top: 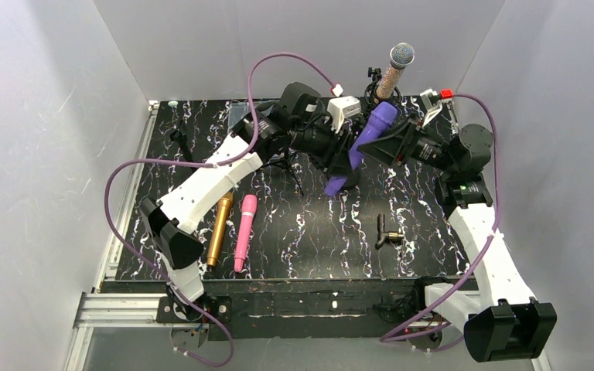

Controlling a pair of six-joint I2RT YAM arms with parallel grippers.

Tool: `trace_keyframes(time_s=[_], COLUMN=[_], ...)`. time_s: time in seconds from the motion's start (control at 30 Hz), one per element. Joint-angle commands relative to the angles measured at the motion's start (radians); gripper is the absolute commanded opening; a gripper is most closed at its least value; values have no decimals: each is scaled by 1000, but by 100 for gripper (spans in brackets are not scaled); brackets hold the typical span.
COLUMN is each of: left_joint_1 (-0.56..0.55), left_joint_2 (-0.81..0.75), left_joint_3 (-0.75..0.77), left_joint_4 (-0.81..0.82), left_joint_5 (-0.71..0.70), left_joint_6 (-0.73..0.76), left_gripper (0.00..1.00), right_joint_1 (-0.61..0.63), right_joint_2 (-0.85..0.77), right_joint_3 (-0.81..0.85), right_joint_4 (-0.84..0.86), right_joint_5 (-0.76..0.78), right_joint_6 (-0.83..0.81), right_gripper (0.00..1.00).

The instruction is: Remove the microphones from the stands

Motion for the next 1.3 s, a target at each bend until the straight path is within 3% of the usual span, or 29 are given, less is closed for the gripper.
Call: trace_keyframes(time_s=[0.0,0.3,0.67,0.9,1.27], left_joint_1=[8,42,80,85,128], left_joint_2=[-98,-265,-475,-513,-490], left_joint_3=[-55,-285,-699,-912,-1068], left_joint_4=[-78,-133,-195,-236,-200], left_joint_5=[-77,-215,-381,-520,-508], left_joint_6=[22,20,-62,-195,-335], left_gripper=[0,0,0,0,0], right_joint_1=[1,-4,-69,-103,-106], right_joint_2=[-50,-125,-181,-201,-204], right_joint_3=[5,-10,-35,-77,-110], right_joint_4=[-81,-298,-318,-299,-267], right_joint_5=[36,35,64,84,93], right_joint_6=[-130,-351,-419,-417,-402], right_gripper=[79,85,88,88,88])
